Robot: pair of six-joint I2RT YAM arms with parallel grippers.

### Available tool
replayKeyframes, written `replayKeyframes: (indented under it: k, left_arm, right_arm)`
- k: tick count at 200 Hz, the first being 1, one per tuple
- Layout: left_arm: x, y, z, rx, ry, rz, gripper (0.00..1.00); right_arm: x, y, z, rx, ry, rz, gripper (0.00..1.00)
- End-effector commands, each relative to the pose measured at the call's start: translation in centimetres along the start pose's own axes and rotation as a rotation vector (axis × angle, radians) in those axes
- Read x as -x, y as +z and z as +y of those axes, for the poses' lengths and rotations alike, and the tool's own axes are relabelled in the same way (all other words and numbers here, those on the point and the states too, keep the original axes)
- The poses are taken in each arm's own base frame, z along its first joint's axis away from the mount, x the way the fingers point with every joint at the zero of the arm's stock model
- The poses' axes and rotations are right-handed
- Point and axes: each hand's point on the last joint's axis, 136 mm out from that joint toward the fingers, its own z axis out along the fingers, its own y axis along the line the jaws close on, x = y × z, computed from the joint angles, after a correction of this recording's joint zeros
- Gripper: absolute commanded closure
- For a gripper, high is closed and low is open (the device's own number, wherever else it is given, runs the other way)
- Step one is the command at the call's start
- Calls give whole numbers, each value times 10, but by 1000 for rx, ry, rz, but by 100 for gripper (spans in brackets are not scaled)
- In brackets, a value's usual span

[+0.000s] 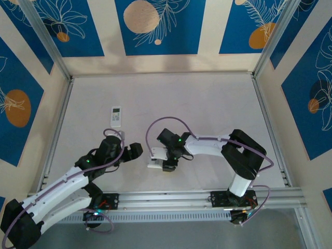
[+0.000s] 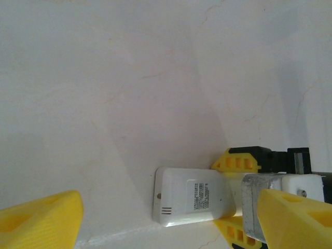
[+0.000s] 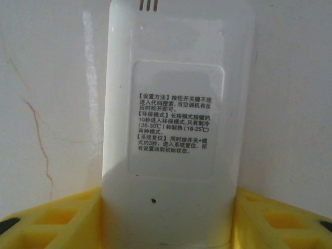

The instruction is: Load the batteries into the remote control

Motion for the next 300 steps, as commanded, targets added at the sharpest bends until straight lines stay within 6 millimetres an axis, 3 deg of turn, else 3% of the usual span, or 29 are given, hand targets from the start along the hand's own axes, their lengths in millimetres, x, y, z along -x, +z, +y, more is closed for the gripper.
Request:
replayKeyframes:
  k: [1, 25, 71, 91, 113, 142, 171, 197, 216, 234, 253, 269, 300]
  left_arm:
    - [-8, 4, -1, -37, -47, 37, 14]
    - [-11, 3, -12, -87, -87, 66, 14]
    - [-8, 5, -38, -189, -148, 97, 15]
    - [-10, 11, -41, -196, -166, 125, 30]
    - [-10, 16, -40, -184, -195, 130, 53]
    - [-8, 16, -39, -178, -211, 121, 68]
    - [-11, 17, -32, -144, -226, 124, 78]
    - [-10, 15, -26, -110, -238, 116, 100]
    - [-5, 10, -16, -41, -198, 87, 100]
    - [3, 1, -5, 66, -111, 78, 100]
    - [14, -10, 0, 178, 10, 101, 100]
    - [29, -16, 1, 269, 112, 129, 100]
    - [76, -12, -17, 402, 350, 267, 100]
  right_arm:
    - [13, -3, -4, -21, 43, -39, 47]
    - [37, -29, -10, -38, 198, -145, 52]
    - [78, -69, -12, 63, 503, -408, 53]
    - [92, -80, -8, 115, 554, -491, 52]
    - [97, -74, -3, 146, 576, -508, 52]
    - [103, -62, 6, 198, 641, -490, 52]
    - [116, -59, 14, 236, 651, -507, 52]
    - [122, -58, 15, 255, 678, -509, 49]
    - [127, -68, 18, 283, 687, -521, 38]
    - [134, -92, 22, 331, 678, -585, 26]
    - [133, -120, 18, 328, 688, -658, 19]
    - [119, -134, 3, 286, 761, -698, 18]
    - [68, -131, -28, 171, 1007, -663, 18]
